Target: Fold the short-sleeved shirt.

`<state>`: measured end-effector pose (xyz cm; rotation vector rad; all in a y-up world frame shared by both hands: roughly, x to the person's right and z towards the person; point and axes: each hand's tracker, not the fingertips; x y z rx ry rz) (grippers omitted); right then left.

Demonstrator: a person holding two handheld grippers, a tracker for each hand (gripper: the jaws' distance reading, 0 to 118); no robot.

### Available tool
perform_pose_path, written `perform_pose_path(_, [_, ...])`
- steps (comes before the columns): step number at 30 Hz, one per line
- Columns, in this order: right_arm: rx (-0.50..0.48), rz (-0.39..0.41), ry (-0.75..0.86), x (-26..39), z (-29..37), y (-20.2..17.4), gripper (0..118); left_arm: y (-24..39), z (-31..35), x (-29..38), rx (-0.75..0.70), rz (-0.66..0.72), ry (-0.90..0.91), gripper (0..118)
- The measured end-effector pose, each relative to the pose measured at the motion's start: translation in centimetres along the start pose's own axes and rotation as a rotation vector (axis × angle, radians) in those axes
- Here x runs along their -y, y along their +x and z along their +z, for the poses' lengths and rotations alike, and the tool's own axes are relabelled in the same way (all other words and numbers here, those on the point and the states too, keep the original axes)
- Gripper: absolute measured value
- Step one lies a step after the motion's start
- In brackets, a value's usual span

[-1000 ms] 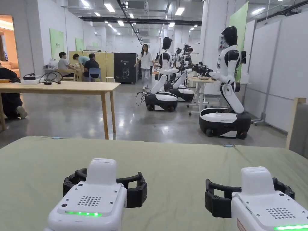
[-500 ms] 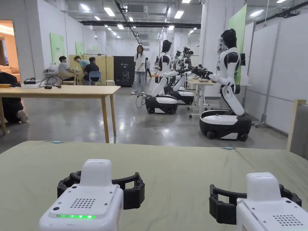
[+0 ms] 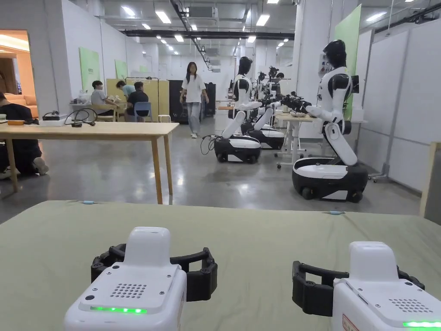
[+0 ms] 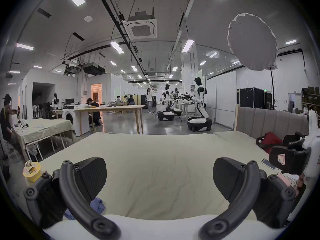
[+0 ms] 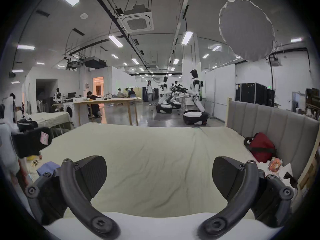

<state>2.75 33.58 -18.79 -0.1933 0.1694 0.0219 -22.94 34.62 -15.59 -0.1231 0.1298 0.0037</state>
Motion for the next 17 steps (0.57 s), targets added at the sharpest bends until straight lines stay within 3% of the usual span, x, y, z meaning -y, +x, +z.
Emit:
perform_pose_path(2, [0.008,0.017,0.016,0.0,0.0,-0.4,118,0.0,0.1,0.0,0.004,0.0,-0.003,118])
perform_pose_path(5, [0.209,0.159,0.024,0.3,-0.2,-2.1,118,0.0,0.2,0.1,0.015,0.003,-0.004,118])
perform_pose_path(6, [0.186,0.196,0.027,0.5,-0.4,-2.2,118,0.0,0.2,0.1,0.016,0.002,-0.007,118])
perform_pose_path(9, [0.138,0.186,-0.029,0.8,-0.7,-2.5,118,0.2,0.2,0.3,0.025,0.003,-0.013,118])
perform_pose_path(12, [0.07,0.119,0.015,1.1,-0.6,-2.0,118,0.3,0.1,0.5,0.032,0.009,-0.03,118])
perform_pose_path(17, [0.07,0.067,-0.004,0.9,-0.4,-2.0,118,0.2,0.1,1.0,0.035,0.021,-0.044,118])
